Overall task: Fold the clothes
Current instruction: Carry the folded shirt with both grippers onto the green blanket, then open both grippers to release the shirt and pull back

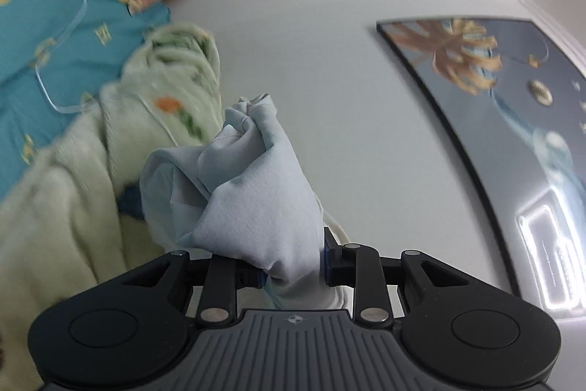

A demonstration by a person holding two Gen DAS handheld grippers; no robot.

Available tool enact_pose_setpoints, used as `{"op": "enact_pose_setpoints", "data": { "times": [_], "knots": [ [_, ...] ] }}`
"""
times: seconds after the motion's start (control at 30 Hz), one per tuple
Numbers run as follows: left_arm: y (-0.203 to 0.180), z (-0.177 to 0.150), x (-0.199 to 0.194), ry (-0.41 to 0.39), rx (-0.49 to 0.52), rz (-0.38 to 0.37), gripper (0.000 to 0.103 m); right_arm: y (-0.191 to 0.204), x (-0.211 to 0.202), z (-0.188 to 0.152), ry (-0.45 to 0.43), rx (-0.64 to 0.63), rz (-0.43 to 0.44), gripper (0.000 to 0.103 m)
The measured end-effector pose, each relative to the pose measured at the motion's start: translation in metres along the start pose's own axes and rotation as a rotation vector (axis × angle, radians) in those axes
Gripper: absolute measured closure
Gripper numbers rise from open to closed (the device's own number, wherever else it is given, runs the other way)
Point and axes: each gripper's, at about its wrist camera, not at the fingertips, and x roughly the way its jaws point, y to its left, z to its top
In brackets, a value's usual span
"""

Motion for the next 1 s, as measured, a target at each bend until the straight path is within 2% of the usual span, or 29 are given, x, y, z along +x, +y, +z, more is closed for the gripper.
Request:
{"op": "enact_pose_setpoints", "data": {
  "times": [0.1, 0.23, 0.33, 0.4, 0.43, 0.5, 0.57, 0.67, 0.77, 0.87, 0.97, 1.0],
  "knots": [
    [0.028, -0.034, 0.015, 0.086, 0.003, 0.062, 0.074, -0.034, -0.005, -0.005, 0.047, 0.015, -0.126, 0.075],
    [0.064, -0.067, 0.021, 0.19, 0.018, 0.144, 0.074, -0.073, 0.001, -0.034, 0.152, 0.111, -0.253, 0.075],
    [0.073, -0.072, 0.019, 0.219, 0.064, 0.17, 0.072, -0.082, -0.001, -0.05, 0.161, 0.122, -0.271, 0.075],
    [0.072, -0.073, 0.015, 0.22, 0.087, 0.185, 0.068, -0.083, -0.002, -0.054, 0.148, 0.139, -0.263, 0.073],
    [0.071, -0.074, 0.013, 0.22, 0.099, 0.192, 0.062, -0.085, -0.003, -0.055, 0.142, 0.148, -0.259, 0.072],
    [0.063, -0.078, 0.005, 0.222, 0.141, 0.221, 0.048, -0.086, -0.014, -0.053, 0.134, 0.167, -0.26, 0.068],
    [0.046, -0.084, -0.013, 0.209, 0.215, 0.253, 0.023, -0.082, -0.024, -0.055, 0.126, 0.167, -0.262, 0.059],
    [0.018, -0.094, -0.043, 0.186, 0.333, 0.299, 0.021, -0.069, -0.047, -0.061, 0.093, 0.105, -0.26, 0.043],
    [-0.009, -0.104, -0.073, 0.162, 0.452, 0.345, 0.015, -0.048, -0.072, -0.069, 0.052, 0.011, -0.266, 0.038],
    [-0.036, -0.114, -0.103, 0.137, 0.57, 0.39, 0.013, -0.025, -0.097, -0.081, 0.012, -0.081, -0.272, 0.022],
    [-0.064, -0.124, -0.133, 0.112, 0.688, 0.435, 0.002, 0.0, -0.121, -0.093, -0.028, -0.176, -0.268, 0.022],
    [-0.073, -0.128, -0.143, 0.103, 0.728, 0.45, 0.001, 0.008, -0.128, -0.097, -0.042, -0.207, -0.267, 0.02]
  ]
}}
